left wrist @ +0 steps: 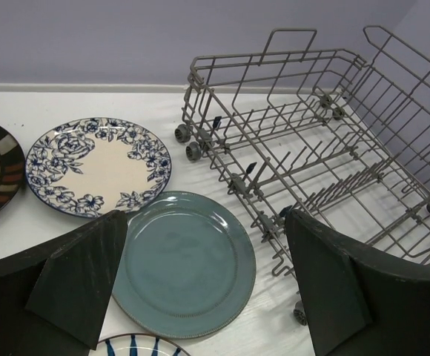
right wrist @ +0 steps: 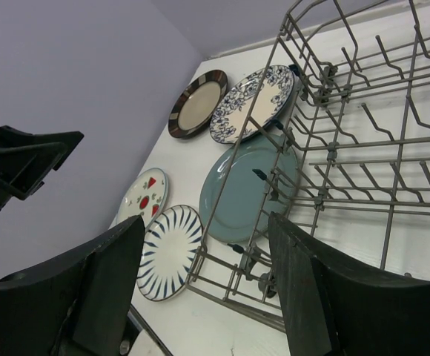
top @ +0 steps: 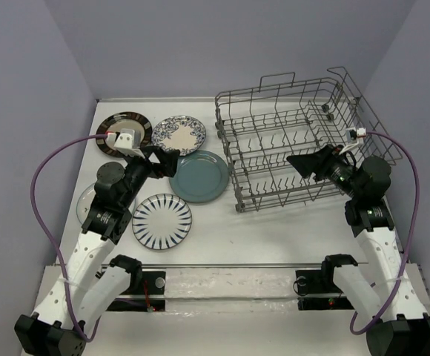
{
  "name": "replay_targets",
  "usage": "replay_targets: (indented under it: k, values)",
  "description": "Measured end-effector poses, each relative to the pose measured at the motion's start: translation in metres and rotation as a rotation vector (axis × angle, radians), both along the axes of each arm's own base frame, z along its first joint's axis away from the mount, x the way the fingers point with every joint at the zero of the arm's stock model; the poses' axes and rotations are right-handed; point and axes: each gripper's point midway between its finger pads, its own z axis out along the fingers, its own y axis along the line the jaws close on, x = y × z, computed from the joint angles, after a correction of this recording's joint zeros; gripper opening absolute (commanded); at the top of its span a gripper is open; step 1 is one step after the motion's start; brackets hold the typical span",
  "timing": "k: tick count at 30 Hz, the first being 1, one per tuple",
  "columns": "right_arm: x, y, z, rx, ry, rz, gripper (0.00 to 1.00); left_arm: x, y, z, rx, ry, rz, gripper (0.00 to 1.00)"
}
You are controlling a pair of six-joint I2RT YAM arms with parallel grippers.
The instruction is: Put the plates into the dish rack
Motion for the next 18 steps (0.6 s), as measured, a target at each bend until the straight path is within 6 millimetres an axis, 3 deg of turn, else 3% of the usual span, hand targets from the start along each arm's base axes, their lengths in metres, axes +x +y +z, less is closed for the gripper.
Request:
replay_targets:
  k: [13,16,18]
  values:
    - [-0.015,0.001,-0.007,0.008,-0.019,0.011,0.32,0.022,-0.001,-0.02,-0.063,0.109,0.043,0.98]
    - [-0.021,0.003,-0.014,0.009,-0.012,0.03,0.31,0.038,0.013,-0.019,-0.123,0.146,0.104,0.93]
    - [-0.024,0.004,-0.017,0.009,-0.008,0.035,0.37,0.058,0.032,-0.019,-0.185,0.186,0.174,0.92]
